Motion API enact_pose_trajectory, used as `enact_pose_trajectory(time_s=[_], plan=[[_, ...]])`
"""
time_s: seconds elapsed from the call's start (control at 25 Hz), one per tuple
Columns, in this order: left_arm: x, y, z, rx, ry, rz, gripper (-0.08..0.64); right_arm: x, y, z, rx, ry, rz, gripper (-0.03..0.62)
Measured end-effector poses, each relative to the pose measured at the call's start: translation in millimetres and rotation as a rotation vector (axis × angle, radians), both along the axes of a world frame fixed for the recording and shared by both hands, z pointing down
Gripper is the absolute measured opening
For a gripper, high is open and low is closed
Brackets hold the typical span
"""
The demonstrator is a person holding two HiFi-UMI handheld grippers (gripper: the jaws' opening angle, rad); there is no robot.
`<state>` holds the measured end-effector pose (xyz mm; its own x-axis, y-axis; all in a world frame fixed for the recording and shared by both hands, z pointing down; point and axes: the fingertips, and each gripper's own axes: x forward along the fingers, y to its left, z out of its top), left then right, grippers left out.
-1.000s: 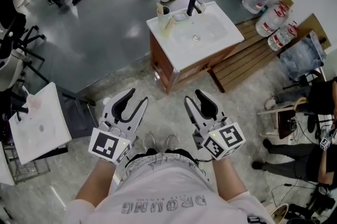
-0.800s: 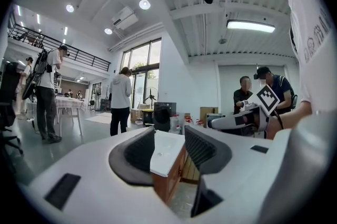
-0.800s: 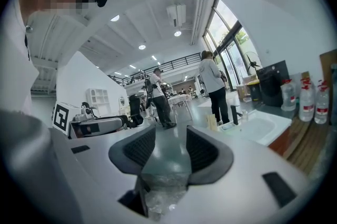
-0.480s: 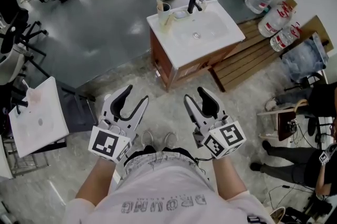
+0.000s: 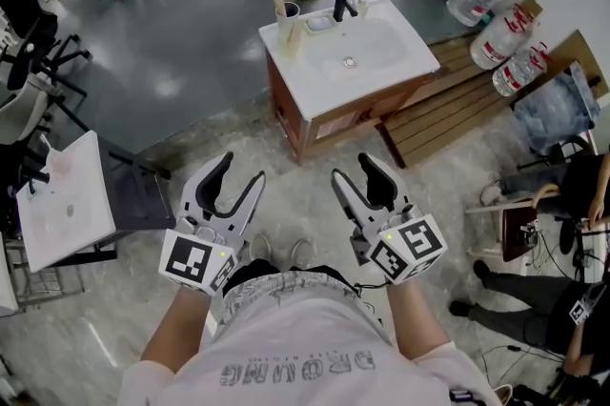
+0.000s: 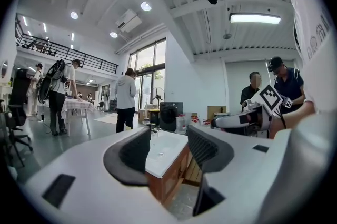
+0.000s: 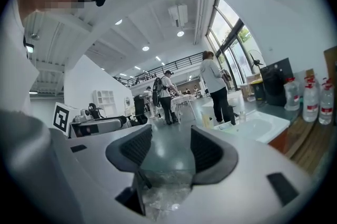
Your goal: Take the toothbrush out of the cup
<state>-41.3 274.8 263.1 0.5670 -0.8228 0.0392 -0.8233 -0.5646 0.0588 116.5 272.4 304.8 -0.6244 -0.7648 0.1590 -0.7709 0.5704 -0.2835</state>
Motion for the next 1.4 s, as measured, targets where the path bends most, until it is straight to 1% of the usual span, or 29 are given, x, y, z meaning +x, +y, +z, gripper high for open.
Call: enact_pose_trajectory(time_s=[0.16, 0.28, 0.48, 0.68, 0.84, 1.04, 1.4], plan=[[12.1, 1.7, -2.5, 0.008, 0.001, -0.005, 0.229, 15.1, 1.4, -0.9, 0.001, -0.005, 0.001, 0.235], [14.7, -1.4, -5.0, 0.014, 0.003, -0.016, 0.229, 21.8, -0.8, 1.0, -0.003, -0.012, 0.001, 0.235], [14.9, -11.9, -3.4, 0.012, 0.001, -0.027, 0.229, 24.3, -12.3, 2.5, -0.005, -0.017, -0.006, 0.233], [13.6, -36.9, -1.1, 0.016, 0.008, -0.025, 0.229, 22.3, -36.8, 1.4, 0.006, -0.014, -0.006, 0.233], [13.0, -67.1, 6.7, 0.01, 0.016, -0.011, 0.229, 21.1, -64.7, 9.3, -0.002, -0.004, 0.001, 0.233], [10.0, -117.0, 18.7, -0.017, 0.013, 0.021, 0.229, 16.7, -112.1, 22.9, -0.031, -0.006, 0.026, 0.232], [-14.3, -214.1, 30.1, -0.051, 0.012, 0.061, 0.229, -13.1, -199.6, 36.5, -0.072, 0.006, 0.046, 0.232]])
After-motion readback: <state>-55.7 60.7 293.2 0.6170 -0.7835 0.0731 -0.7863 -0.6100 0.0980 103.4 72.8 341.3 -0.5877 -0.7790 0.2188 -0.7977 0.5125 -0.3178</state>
